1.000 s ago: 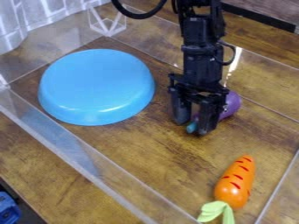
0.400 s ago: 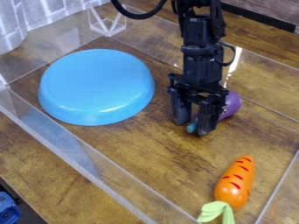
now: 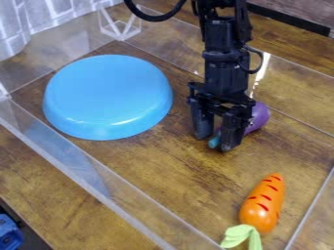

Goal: Remove the purple eggplant from the blue tray and put it on the table

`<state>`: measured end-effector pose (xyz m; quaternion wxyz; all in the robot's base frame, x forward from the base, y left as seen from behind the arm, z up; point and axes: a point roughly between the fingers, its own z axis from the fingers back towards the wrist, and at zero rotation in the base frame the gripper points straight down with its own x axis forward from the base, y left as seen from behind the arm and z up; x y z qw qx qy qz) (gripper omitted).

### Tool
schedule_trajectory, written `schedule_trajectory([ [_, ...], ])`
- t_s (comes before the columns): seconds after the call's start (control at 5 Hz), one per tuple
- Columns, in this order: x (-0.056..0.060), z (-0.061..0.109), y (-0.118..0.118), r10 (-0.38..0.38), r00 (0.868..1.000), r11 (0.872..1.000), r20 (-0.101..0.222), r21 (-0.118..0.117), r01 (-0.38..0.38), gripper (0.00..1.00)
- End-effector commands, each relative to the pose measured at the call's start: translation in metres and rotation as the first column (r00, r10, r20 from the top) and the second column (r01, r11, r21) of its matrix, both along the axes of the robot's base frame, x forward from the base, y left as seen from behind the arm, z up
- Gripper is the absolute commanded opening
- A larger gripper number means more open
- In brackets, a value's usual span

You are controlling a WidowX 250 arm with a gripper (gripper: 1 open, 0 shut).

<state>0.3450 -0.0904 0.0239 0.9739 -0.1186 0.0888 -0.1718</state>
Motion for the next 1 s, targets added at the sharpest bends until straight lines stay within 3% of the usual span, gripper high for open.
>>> schedule_trajectory([
  [0.0, -0.001, 0.008, -0.010, -0.023, 0.999, 1.000, 0.026, -0.001, 0.023, 1.00],
  [0.8, 0.010, 0.028, -0.005, 0.014, 0.995, 1.000, 0.095, -0.004, -0.014, 1.00],
])
